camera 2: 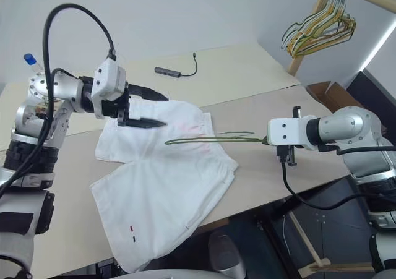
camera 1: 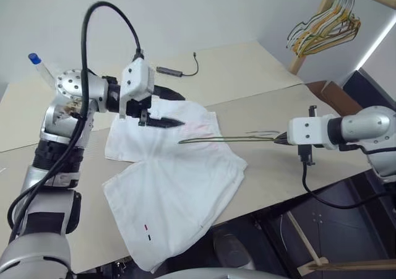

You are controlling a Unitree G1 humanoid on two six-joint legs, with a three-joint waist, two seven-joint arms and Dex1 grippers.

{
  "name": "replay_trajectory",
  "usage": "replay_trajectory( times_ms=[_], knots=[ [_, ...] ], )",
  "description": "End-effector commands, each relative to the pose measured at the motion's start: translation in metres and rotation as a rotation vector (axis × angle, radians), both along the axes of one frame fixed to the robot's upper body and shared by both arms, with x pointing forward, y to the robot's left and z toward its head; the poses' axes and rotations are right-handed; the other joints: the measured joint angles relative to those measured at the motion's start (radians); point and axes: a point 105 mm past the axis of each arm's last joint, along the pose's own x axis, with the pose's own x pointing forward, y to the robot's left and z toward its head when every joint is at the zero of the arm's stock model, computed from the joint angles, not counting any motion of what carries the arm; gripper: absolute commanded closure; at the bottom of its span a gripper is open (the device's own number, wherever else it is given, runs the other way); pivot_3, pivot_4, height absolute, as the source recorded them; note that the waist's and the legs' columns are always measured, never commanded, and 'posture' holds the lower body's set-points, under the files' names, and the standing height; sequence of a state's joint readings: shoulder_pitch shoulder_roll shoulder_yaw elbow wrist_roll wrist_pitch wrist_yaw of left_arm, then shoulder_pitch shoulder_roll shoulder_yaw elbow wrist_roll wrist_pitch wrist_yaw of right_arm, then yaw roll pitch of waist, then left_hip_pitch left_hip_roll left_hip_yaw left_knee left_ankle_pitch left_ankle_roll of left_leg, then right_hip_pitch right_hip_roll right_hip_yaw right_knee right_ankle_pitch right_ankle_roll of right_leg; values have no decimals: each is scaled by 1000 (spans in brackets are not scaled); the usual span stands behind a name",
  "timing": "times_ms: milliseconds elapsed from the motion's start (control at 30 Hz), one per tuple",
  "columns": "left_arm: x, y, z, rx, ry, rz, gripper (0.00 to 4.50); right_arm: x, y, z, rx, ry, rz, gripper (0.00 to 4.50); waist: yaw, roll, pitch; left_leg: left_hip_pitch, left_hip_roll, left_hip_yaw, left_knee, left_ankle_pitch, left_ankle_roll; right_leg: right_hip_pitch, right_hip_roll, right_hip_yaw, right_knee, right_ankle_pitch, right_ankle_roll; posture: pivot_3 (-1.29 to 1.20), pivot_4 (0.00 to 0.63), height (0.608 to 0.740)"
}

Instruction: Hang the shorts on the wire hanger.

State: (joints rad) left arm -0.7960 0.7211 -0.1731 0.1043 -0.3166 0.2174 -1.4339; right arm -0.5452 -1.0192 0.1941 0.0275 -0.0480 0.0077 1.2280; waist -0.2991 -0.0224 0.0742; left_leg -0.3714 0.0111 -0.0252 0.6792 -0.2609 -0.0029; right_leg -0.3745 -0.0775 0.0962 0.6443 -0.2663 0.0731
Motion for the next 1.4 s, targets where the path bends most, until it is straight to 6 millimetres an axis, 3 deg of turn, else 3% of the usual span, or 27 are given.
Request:
replay_trajectory(
  times_ms=[33,367,500,600,733,967,1000,1167,1267,1400],
  knots=[
    [-10,-10,-13,95,-56,-44,12,3,7,13,-7,-40,20,4500,1,0,0,0,0,0,0,0,0,0,0,0,1,0,0,-242,0,740],
    [7,-22,-54,292,-122,62,12,8,17,16,-9,-33,39,4500,10,0,0,0,-1,0,0,0,0,0,0,0,0,0,0,-226,0,740],
    [16,-31,-62,304,-108,108,12,11,20,18,-14,-37,39,4500,11,0,0,0,-1,0,1,0,0,0,0,0,1,0,0,-226,0,740],
    [20,-34,-63,302,-118,129,656,12,21,18,-18,-40,28,4500,9,0,0,0,-1,0,0,0,0,0,0,0,1,0,0,-231,0,740],
    [23,-35,-59,278,-125,146,1855,14,20,17,-24,-43,11,4500,9,0,0,0,-1,0,0,0,0,-1,0,0,1,0,0,-234,0,740],
    [22,-24,-61,280,-106,169,4257,13,18,17,-18,-42,-3,4500,8,0,0,0,-1,0,0,0,0,-1,0,0,1,0,0,-239,0,740],
    [23,-22,-61,280,-105,175,4470,13,17,17,-17,-42,-5,4500,8,0,0,0,-1,0,0,0,0,-1,0,0,1,0,0,-239,0,740],
    [26,-15,-59,274,-104,219,4470,11,16,19,-12,-50,5,4500,9,1,0,0,-1,0,0,0,0,-1,-1,0,1,0,0,-235,0,740],
    [28,-12,-55,250,-89,252,4500,12,18,25,23,-87,6,3753,9,1,0,0,-1,-1,0,0,0,-1,0,0,1,0,0,-229,0,740],
    [29,-5,-54,239,-68,287,4500,10,14,36,106,-92,-18,2375,9,1,0,0,-1,-1,0,0,0,-1,0,0,2,0,0,-225,0,740]
  ],
)
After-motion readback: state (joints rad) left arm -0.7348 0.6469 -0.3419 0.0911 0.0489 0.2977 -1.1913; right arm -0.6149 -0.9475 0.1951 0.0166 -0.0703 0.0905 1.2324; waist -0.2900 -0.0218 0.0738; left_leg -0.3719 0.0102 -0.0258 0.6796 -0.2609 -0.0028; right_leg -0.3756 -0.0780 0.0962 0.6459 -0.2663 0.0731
